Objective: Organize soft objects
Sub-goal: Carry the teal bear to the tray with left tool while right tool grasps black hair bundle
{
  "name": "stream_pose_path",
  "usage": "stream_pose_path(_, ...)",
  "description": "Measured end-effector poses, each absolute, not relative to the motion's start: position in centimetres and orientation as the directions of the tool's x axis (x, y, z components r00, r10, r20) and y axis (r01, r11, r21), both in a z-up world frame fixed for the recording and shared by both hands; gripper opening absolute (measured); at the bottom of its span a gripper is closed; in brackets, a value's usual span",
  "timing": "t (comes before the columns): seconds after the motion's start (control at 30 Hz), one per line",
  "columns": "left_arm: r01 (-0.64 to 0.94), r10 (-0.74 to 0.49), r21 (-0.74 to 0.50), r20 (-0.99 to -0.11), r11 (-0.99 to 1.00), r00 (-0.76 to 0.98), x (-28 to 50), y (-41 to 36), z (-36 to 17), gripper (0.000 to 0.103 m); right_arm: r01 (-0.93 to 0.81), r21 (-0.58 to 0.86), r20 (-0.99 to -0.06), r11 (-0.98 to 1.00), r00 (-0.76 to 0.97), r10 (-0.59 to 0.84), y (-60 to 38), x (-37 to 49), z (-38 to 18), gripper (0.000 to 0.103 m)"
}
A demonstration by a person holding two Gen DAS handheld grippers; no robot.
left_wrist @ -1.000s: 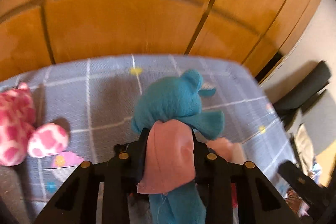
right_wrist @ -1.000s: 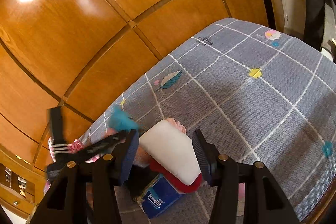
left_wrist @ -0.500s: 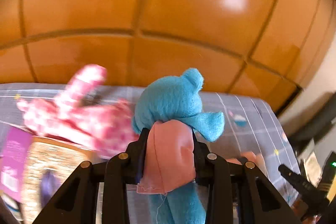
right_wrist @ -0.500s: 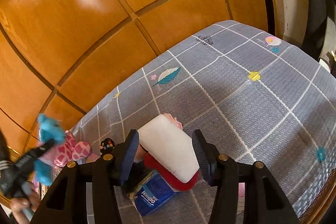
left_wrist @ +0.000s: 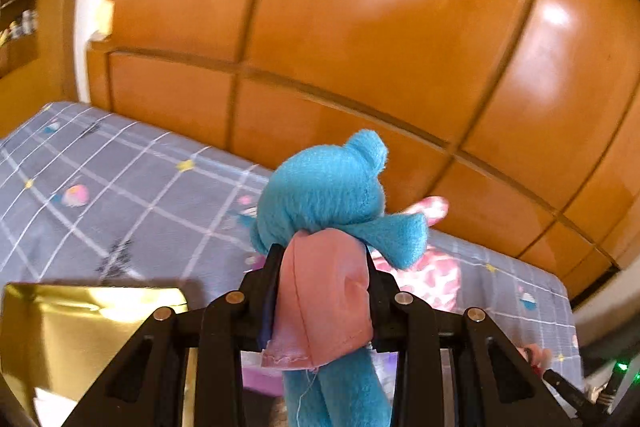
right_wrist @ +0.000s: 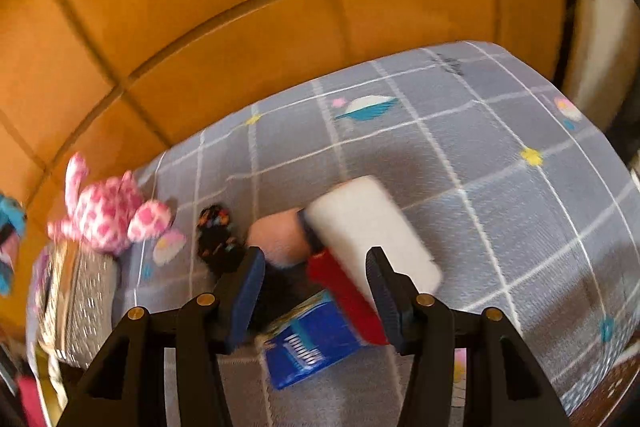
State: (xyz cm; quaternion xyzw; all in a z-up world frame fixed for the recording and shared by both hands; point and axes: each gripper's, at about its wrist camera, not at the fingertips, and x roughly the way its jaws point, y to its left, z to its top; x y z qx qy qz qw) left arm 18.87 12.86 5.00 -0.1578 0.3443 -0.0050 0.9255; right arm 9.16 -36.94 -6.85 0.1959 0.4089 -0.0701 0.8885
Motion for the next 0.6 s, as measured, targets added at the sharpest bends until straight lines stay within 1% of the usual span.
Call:
stream_pose_path(0.27,-0.157,-0.108,-0.324,-0.668,0.933,0.736,13.5,18.0,2.3,0.034,0.088,0.171,-0.798,0.981,0.596,0.086,-31.0,12.3,-7.4,0.053)
stream_pose_path(0.4,-0.174,-0.114,-0.344,-0.674,0.923,0.73,10.0,20.3,1.8,0.035,0.032,0.107,-0.822,0.994,0.565,0.071,-29.2,14.0,-7.9,0.053)
stream_pose_path(0.6,-0.228,-0.07,-0.333,-0.687,0.915,0.723,5.0,24.0,1.6,0.035,-0.047,0.033,-0.847,0.998,0.529,0.053,-26.4,16.6,-9.7,0.053)
